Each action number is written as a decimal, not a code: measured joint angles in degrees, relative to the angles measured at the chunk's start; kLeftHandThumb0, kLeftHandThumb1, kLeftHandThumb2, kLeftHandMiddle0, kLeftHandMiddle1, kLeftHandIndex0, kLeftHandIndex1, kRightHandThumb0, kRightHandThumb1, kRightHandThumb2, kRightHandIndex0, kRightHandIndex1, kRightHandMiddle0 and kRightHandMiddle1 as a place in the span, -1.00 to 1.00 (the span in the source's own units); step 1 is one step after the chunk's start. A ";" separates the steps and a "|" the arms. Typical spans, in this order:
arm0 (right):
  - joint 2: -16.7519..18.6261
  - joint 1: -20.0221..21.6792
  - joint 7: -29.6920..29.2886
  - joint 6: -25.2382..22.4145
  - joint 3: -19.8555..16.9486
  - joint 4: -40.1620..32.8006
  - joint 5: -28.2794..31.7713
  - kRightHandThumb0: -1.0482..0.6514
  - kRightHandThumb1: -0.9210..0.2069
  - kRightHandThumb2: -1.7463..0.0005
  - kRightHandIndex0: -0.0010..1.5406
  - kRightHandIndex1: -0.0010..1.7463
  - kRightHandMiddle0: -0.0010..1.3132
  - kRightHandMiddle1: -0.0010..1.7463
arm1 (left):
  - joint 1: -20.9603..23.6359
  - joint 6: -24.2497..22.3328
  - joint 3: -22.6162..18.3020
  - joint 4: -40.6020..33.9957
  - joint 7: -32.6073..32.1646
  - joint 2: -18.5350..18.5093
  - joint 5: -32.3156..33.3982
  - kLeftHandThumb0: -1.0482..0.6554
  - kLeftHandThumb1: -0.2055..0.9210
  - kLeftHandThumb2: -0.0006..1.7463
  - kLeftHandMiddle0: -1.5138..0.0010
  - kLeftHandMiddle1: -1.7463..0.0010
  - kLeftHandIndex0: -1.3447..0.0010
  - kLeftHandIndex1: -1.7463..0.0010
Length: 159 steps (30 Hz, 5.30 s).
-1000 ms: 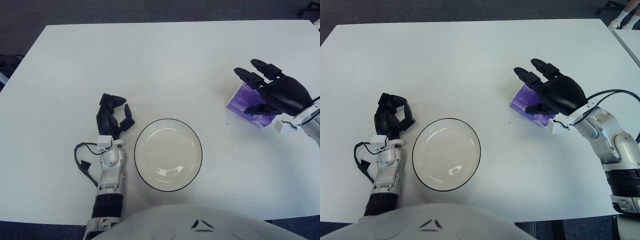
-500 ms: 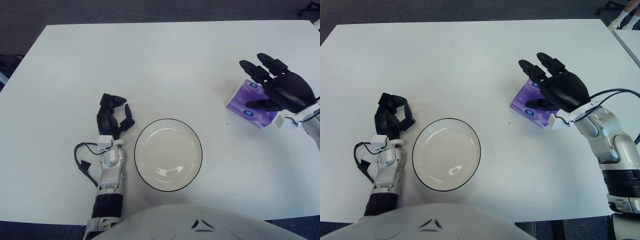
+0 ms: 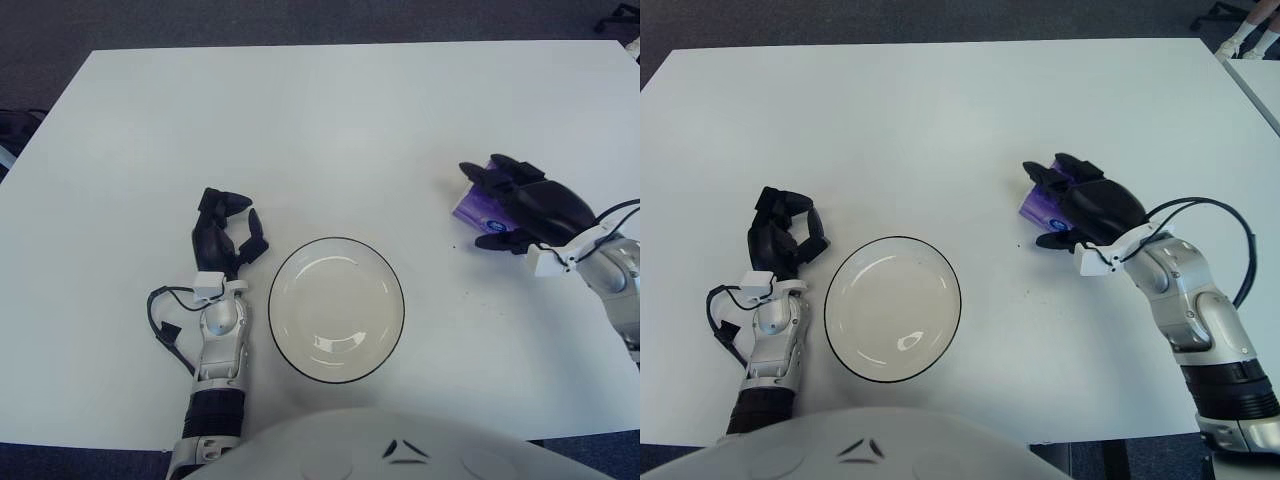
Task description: Put the tissue paper into the plate.
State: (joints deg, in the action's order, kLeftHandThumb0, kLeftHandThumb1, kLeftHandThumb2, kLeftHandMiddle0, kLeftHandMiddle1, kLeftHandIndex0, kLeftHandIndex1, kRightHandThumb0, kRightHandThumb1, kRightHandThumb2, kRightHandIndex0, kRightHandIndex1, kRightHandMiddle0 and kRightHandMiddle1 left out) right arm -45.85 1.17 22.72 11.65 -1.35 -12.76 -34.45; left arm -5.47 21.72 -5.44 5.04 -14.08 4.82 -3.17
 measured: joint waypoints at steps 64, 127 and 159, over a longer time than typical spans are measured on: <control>14.50 27.10 -39.95 22.49 8.00 59.04 4.65 0.01 0.14 -0.50 -0.41 0.98 -0.27 0.91 | -0.61 0.42 -0.98 -1.47 0.55 0.13 0.50 0.22 -0.27 0.63 0.06 -0.89 0.28 -1.00; 23.37 10.40 -37.20 27.56 2.12 36.48 24.74 0.23 0.65 -0.90 0.16 0.90 -0.06 1.00 | -2.25 0.59 -2.51 -1.61 0.87 0.22 1.28 0.22 -0.31 0.69 0.09 -0.96 0.22 -1.00; 32.41 10.31 -23.82 33.64 -5.21 30.73 39.27 0.23 0.75 -0.99 0.18 0.94 0.03 1.00 | -2.30 1.16 -2.54 -1.66 1.78 0.28 2.18 0.22 -0.29 0.67 0.06 -0.93 0.28 -1.00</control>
State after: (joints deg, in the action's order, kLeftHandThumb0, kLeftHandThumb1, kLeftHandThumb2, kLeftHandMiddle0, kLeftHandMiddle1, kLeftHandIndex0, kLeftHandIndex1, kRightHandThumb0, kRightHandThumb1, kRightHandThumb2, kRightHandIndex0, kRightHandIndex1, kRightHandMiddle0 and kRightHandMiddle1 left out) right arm -13.44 11.48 -1.10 45.29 -6.56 17.97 4.81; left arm -7.78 22.88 -7.98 3.37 -12.30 5.11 -0.99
